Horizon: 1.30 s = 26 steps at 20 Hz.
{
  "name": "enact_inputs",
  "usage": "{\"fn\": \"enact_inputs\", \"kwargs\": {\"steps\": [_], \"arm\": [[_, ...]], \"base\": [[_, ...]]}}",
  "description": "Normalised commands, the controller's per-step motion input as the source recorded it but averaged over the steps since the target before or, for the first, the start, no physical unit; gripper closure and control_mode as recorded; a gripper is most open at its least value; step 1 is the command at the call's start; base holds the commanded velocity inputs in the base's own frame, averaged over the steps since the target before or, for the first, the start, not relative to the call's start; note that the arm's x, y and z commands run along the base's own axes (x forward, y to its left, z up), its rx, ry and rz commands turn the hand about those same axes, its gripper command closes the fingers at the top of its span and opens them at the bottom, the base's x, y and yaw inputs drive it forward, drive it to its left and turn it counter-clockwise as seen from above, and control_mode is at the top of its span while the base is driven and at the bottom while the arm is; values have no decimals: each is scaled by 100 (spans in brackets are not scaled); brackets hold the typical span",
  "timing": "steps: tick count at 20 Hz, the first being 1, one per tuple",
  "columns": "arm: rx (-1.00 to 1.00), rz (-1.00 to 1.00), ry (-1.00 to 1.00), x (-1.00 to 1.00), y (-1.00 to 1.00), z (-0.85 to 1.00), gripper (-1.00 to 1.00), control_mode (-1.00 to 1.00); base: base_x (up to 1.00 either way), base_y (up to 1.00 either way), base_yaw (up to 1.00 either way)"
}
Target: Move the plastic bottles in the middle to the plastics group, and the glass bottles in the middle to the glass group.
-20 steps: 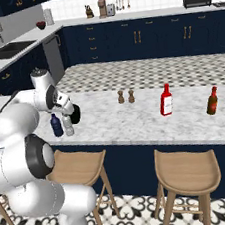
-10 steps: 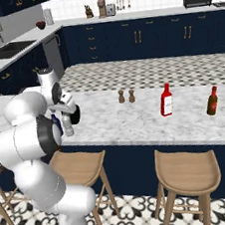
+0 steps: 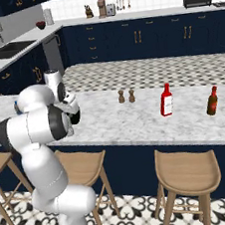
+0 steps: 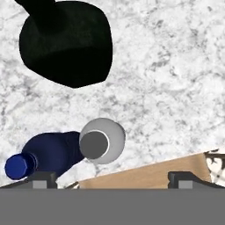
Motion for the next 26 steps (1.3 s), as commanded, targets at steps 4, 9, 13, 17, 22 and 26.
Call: {"fn": "enact_inputs", "kwargs": {"steps": [4, 9, 13, 17, 22, 26], "arm": [[0, 0, 5, 24, 13, -24, -100, -100], [-1, 0, 6, 28, 3, -28, -100, -100], [0, 0, 5, 0, 0, -17, -100, -100], [0, 0, 4, 0, 0, -23, -100, -100], [0, -1, 6, -1, 1, -24, 100, -100], [-12, -4, 1, -16, 0, -23, 100, -100]], "base": [[0, 0, 0], [0, 0, 0], [0, 0, 0], [0, 0, 0], [0, 0, 0], [0, 0, 0]]}}
